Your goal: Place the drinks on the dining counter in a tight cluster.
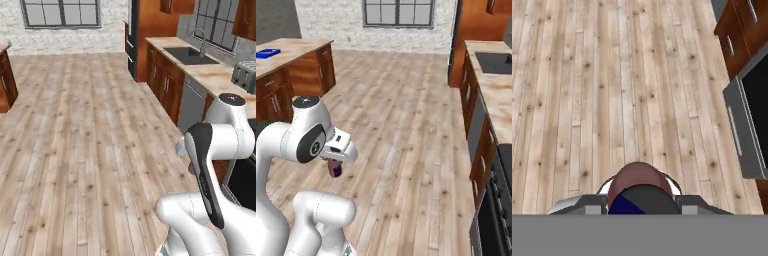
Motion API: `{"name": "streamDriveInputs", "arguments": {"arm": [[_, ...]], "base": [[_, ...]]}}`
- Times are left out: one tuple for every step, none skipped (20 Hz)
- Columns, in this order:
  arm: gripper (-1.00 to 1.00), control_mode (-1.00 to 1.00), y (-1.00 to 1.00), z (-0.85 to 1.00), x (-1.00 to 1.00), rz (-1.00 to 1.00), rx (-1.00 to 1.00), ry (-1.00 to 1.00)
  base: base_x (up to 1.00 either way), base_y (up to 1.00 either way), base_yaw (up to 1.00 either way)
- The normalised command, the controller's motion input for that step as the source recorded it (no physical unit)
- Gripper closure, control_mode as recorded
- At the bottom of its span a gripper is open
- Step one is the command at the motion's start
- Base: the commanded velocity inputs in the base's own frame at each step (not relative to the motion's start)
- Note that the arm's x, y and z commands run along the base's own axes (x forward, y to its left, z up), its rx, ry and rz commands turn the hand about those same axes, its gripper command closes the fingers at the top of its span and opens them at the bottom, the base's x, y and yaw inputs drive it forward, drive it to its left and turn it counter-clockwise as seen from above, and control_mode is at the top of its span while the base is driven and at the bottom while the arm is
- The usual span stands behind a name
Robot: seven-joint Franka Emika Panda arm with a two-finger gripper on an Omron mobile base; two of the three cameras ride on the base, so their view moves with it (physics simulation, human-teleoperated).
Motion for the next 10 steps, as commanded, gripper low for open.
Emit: {"name": "streamDriveInputs", "arguments": {"arm": [[1.0,1.0,0.0,0.0,0.0,0.0,0.0,0.0],[1.0,1.0,0.0,0.0,0.0,0.0,0.0,0.0],[1.0,1.0,0.0,0.0,0.0,0.0,0.0,0.0],[1.0,1.0,0.0,0.0,0.0,0.0,0.0,0.0],[1.0,1.0,0.0,0.0,0.0,0.0,0.0,0.0],[1.0,1.0,0.0,0.0,0.0,0.0,0.0,0.0],[1.0,1.0,0.0,0.0,0.0,0.0,0.0,0.0],[1.0,1.0,0.0,0.0,0.0,0.0,0.0,0.0],[1.0,1.0,0.0,0.0,0.0,0.0,0.0,0.0],[1.0,1.0,0.0,0.0,0.0,0.0,0.0,0.0]], "base": [[0.0,0.3,1.0],[0.0,0.3,1.0],[0.0,0.33,1.0],[0.0,0.39,0.94],[1.0,0.52,0.51],[1.0,1.0,0.17],[1.0,1.0,0.02],[1.0,1.0,0.0],[1.0,1.0,0.0],[1.0,1.0,0.0]]}}
